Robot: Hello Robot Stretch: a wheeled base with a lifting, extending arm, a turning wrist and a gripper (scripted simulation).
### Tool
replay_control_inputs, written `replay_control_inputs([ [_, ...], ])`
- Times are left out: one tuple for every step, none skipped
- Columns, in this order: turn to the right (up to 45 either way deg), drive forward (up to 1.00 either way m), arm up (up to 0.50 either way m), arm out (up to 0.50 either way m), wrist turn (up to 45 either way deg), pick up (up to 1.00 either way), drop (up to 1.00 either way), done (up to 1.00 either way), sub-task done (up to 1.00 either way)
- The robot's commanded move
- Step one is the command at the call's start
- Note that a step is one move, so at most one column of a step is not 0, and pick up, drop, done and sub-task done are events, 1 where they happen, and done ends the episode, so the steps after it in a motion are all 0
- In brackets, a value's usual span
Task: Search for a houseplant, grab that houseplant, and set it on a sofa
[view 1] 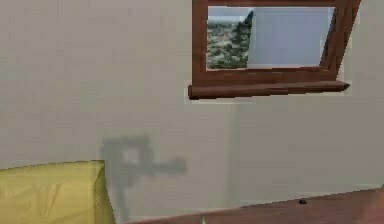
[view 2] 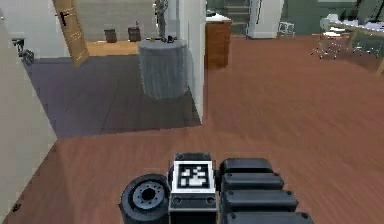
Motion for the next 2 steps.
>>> replay_control_inputs([
  [39.0, 0.00, 0.00, 0.00, 0.0, 0.00, 0.00, 0.00, 0.00],
  [-45.0, 0.00, 0.00, 0.00, 0.0, 0.00, 0.00, 0.00, 0.00],
])
